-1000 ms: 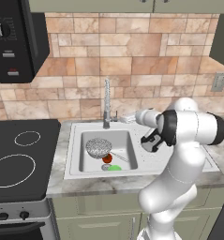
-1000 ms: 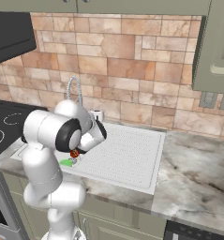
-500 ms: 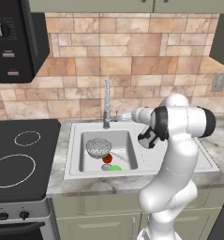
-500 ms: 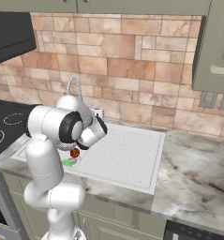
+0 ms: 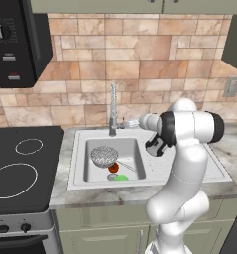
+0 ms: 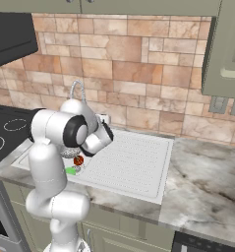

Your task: Pick the strainer and cup and place them in the sink. Then turn on the water.

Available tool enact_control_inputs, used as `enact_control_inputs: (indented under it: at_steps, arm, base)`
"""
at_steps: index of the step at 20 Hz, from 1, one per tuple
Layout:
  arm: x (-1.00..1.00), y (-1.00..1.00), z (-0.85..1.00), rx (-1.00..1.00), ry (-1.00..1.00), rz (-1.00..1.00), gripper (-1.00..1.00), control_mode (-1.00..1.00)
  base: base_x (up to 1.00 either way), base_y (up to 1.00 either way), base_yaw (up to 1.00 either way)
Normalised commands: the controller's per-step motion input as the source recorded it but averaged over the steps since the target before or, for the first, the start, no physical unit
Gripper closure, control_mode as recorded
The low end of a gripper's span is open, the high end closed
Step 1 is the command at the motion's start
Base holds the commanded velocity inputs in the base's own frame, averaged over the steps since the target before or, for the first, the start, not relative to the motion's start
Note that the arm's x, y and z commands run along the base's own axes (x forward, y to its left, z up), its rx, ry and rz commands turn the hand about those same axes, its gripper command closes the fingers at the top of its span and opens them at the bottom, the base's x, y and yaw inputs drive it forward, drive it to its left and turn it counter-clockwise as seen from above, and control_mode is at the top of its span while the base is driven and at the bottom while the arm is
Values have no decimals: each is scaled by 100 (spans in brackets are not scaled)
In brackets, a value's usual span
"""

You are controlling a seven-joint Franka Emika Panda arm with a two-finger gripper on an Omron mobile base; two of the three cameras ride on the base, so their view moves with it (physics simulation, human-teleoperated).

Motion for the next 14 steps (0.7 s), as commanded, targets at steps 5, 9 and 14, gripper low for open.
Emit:
enact_control_inputs:
  at_steps: [5,9,14]
  arm:
    - [13,-9,-25,1,-5,0,-100,-100]
    - [19,-3,-29,2,-5,1,-100,-100]
    - [14,0,-25,2,-2,1,-100,-100]
  base:
    - [0,0,0]
    - [0,0,0]
    - [0,0,0]
